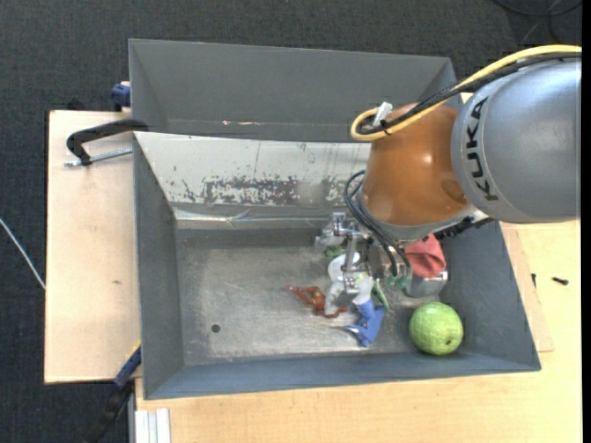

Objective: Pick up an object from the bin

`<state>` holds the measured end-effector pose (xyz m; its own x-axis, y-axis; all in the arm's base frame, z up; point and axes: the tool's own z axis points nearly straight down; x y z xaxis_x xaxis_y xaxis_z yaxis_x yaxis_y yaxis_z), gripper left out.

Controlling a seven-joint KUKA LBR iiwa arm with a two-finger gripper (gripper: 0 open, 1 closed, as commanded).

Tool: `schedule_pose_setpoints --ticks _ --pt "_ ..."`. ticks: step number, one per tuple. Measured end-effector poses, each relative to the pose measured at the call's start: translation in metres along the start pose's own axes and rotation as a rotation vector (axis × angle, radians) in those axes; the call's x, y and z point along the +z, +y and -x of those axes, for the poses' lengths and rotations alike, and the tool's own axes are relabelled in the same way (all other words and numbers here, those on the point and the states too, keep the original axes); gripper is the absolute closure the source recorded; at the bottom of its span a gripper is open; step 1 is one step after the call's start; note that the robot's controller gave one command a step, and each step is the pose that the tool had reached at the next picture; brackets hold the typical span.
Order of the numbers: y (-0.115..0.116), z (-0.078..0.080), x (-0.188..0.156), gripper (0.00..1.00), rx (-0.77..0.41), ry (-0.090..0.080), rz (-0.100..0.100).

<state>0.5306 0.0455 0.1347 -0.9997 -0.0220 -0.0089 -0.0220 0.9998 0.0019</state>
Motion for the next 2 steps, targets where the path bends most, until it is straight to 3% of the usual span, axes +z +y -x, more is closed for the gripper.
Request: schedule_pose_setpoints --ticks 1,2 --pt "-0.031 -0.017 0.026 0.00 -0.115 0.015 0.000" --pt "-0.032 -0.026 0.042 0.00 -0.211 0.005 -0.004"
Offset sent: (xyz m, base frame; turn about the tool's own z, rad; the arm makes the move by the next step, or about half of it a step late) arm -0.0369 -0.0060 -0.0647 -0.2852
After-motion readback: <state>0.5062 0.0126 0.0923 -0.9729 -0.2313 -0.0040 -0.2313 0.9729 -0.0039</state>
